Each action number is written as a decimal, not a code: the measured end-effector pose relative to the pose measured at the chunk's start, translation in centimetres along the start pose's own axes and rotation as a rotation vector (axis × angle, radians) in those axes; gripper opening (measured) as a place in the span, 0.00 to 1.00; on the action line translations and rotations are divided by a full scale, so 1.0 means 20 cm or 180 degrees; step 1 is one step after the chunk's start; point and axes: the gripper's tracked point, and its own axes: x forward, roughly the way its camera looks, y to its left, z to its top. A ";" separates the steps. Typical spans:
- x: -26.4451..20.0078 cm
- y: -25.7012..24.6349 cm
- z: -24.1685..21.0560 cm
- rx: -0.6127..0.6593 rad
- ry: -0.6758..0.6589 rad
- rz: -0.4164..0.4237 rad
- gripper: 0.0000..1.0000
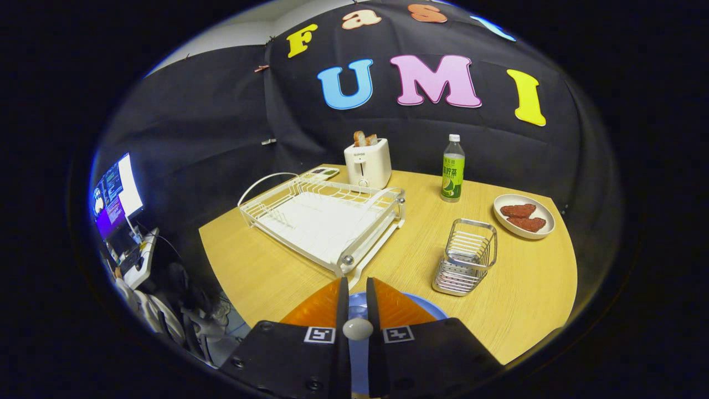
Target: Take the plate from the dish rack, then take the spoon from the basket and place it into the plate.
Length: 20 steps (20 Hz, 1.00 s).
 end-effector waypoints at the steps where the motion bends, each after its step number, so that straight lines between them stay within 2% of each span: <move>1: 0.01 0.00 -0.01 -0.0017 0.0018 0.0006 0.17; 10: -0.05 -0.01 -0.24 -0.0020 0.0380 0.0028 0.20; 15: -0.06 -0.07 -0.21 0.0214 0.0425 0.0000 0.23; 16: -0.07 -0.08 -0.19 0.0239 0.0408 0.0002 0.26; 20: -0.13 -0.13 0.00 0.0205 0.0158 -0.0060 1.00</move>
